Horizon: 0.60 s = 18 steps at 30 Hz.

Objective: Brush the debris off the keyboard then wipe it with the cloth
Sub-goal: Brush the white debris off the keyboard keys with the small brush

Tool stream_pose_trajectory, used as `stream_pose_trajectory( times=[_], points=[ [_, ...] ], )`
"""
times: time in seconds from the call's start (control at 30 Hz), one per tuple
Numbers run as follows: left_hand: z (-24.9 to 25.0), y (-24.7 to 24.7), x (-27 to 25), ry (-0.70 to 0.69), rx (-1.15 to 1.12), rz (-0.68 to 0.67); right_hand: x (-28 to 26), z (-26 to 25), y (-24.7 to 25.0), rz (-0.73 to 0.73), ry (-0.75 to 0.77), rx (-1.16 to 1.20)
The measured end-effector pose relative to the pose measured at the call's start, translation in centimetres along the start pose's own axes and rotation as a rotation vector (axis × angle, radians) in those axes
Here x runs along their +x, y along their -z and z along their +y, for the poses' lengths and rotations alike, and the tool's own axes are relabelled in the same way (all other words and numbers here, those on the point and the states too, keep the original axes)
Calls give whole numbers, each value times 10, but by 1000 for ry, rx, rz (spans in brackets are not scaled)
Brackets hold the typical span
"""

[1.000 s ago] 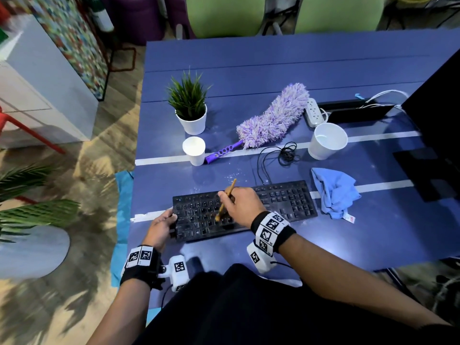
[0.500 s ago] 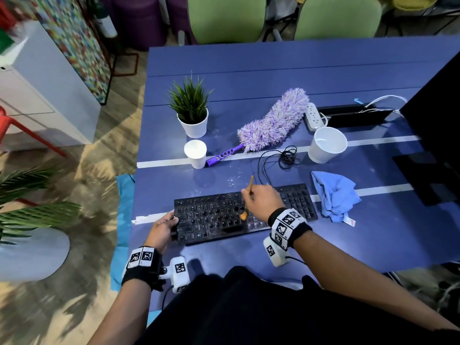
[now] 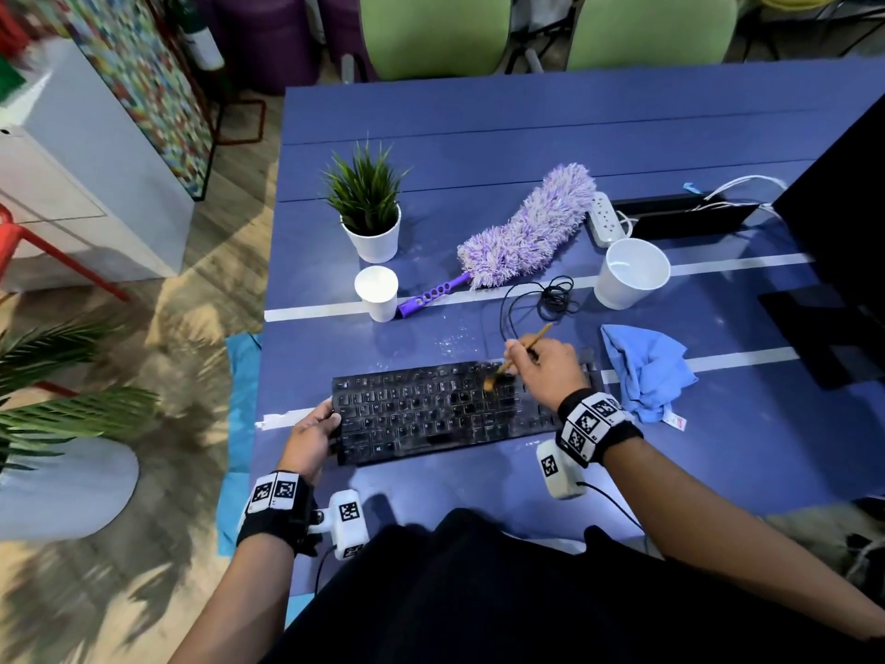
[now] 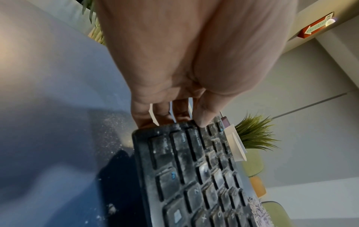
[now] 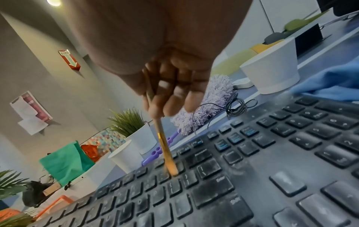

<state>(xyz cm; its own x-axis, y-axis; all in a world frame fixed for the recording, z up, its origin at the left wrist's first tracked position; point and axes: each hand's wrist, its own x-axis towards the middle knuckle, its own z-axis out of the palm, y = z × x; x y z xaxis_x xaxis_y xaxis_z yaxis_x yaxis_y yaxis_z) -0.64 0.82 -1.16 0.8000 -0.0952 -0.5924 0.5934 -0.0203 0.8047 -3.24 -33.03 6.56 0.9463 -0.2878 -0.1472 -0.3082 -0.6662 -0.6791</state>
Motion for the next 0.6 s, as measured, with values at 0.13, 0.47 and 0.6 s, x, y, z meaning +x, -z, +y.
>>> stream_pose_trajectory(
  times=[0.13, 0.47, 0.6],
  points=[
    [-1, -1, -1, -5, -4, -10, -6, -4, -7, -40, 27, 67],
    [-2, -3, -2, -33, -13, -12, -6, -2, -11, -13, 28, 16],
    [0, -4, -5, -47, -24, -15, -10, 1, -14, -31, 15, 8]
  ],
)
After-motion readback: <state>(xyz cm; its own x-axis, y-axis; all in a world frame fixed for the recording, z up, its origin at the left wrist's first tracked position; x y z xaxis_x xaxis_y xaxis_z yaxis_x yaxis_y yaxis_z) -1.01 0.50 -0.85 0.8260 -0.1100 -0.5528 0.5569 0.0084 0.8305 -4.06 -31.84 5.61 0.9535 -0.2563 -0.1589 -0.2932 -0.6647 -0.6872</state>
